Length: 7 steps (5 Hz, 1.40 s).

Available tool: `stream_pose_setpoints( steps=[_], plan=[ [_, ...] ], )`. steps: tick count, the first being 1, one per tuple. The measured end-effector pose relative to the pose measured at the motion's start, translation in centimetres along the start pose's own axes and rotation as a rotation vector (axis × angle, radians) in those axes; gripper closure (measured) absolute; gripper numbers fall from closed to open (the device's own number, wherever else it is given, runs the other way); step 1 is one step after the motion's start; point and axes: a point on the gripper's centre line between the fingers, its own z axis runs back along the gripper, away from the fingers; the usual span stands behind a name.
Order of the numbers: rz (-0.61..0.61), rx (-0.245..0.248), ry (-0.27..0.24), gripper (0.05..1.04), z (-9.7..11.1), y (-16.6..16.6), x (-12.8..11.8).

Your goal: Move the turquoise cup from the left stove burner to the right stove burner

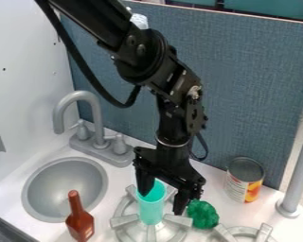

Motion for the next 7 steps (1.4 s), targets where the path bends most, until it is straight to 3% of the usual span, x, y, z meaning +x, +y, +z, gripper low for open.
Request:
stream_pose_setpoints(
  steps=[1, 2, 4, 7],
  plan=[
    [-0.002, 0.005, 0.033, 0.083, -0.8, 0.1, -0.4],
    [-0.009, -0.008, 0.033, 0.083, -2.0, 0.5, 0.9],
    [0.017, 0.031, -0.024, 0.083, -4.1, 1.6, 3.7],
    [0.027, 0.051, -0.008, 0.083, -5.4, 1.7, 4.6]
  ],
)
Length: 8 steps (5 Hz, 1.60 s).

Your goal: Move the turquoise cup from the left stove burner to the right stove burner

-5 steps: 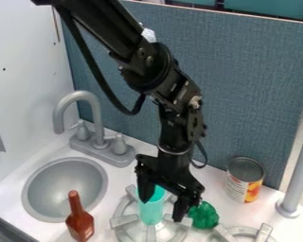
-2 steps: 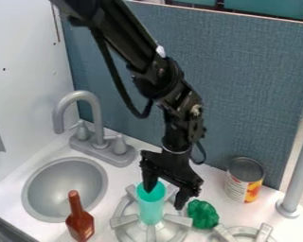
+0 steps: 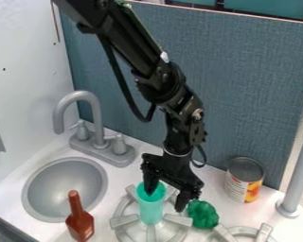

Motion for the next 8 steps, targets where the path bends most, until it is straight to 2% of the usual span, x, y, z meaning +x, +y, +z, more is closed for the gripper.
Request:
stream_pose_setpoints(
  steps=[1, 3, 4, 5, 6, 7, 8],
  plan=[
    [0.000, 0.014, 0.034, 0.121, -1.2, 0.1, -0.2],
    [0.029, 0.006, 0.042, 0.684, -1.6, 1.1, -0.1],
    [0.021, 0.012, 0.061, 0.902, -1.6, 1.3, -0.4],
    [0.016, 0.015, 0.063, 0.986, -0.8, 1.4, -0.7],
    [0.004, 0.045, 0.037, 0.993, 1.7, 0.9, -1.4],
    [-0.084, 0.054, -0.030, 0.993, 3.9, -2.3, -2.1],
    [-0.221, 0.034, -0.061, 0.993, 4.3, -5.6, -2.5]
  ],
)
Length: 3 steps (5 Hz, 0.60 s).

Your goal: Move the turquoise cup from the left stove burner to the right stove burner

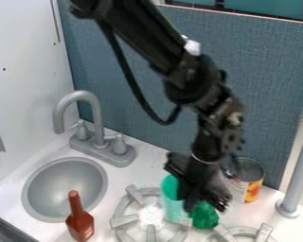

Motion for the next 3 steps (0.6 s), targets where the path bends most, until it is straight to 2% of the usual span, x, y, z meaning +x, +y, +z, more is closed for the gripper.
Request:
stream_pose_setpoints(
  steps=[1, 2, 3],
  plan=[
    [-0.127, -0.030, -0.038, 0.993, 0.8, -3.6, 0.3],
    [-0.216, -0.062, -0.053, 0.993, 0.6, -6.1, 0.3],
    [-0.300, -0.095, -0.041, 0.993, -0.5, -8.1, 0.9]
  ],
)
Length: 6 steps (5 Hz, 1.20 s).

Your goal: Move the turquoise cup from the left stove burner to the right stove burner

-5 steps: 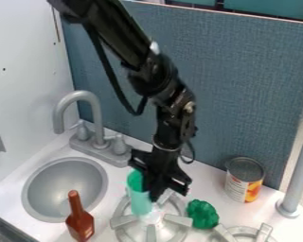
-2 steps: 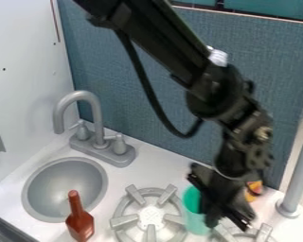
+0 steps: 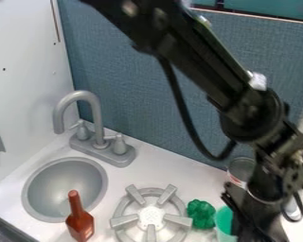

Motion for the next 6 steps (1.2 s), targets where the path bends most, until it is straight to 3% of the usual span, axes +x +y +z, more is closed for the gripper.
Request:
stream_pose_setpoints(
  steps=[2, 6],
  plan=[
    [-0.016, -0.008, 0.029, 0.993, -1.6, -0.7, 0.8],
    [0.017, -0.020, 0.013, 0.993, -3.3, -1.4, 2.6]
  ],
)
